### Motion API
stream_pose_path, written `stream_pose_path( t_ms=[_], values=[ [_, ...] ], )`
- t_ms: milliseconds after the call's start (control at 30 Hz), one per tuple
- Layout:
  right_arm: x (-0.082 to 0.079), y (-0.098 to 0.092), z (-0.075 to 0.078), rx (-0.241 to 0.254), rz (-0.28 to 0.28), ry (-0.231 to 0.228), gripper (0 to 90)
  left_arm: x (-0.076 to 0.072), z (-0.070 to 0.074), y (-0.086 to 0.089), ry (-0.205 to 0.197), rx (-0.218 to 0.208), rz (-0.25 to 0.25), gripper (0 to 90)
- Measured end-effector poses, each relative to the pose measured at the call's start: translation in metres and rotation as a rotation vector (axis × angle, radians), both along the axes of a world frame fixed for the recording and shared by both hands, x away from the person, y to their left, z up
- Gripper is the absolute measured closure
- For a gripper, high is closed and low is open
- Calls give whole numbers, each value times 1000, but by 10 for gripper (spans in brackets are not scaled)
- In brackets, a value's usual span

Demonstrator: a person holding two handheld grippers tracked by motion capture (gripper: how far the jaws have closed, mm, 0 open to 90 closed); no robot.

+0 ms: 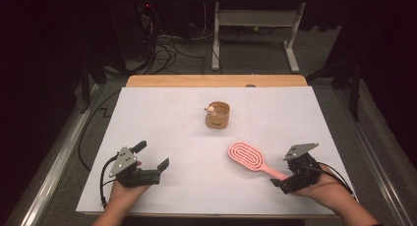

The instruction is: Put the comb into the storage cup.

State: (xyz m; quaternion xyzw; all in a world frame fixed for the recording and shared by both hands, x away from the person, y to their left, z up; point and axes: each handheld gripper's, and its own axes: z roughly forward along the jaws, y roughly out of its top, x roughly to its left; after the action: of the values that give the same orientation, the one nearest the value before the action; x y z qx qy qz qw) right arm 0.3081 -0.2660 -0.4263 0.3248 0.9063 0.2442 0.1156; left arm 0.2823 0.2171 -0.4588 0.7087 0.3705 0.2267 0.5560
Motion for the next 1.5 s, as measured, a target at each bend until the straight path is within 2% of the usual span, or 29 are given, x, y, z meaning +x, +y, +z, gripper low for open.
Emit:
stream_pose_path(
  t_ms=[200, 467, 633, 967, 1367, 1500],
  values=[
    [5, 11, -5, -54, 27, 53, 4, 0, -1, 0, 4, 3, -10, 0],
    [12, 24, -2, -90, 52, 64, 2, 0, -1, -1, -1, 16, -18, 0],
    [19, 32, 2, -95, 52, 64, 2, -1, -1, -2, -10, 9, -16, 0],
    [34, 54, 4, -107, 72, 91, 2, -1, -2, -3, -13, 9, -22, 0],
    [47, 77, 4, -129, 99, 89, 2, -2, -2, -2, -13, 2, -21, 0],
    [52, 82, 6, -119, 87, 85, 2, -2, -2, -2, -14, 0, -21, 0]
  ],
)
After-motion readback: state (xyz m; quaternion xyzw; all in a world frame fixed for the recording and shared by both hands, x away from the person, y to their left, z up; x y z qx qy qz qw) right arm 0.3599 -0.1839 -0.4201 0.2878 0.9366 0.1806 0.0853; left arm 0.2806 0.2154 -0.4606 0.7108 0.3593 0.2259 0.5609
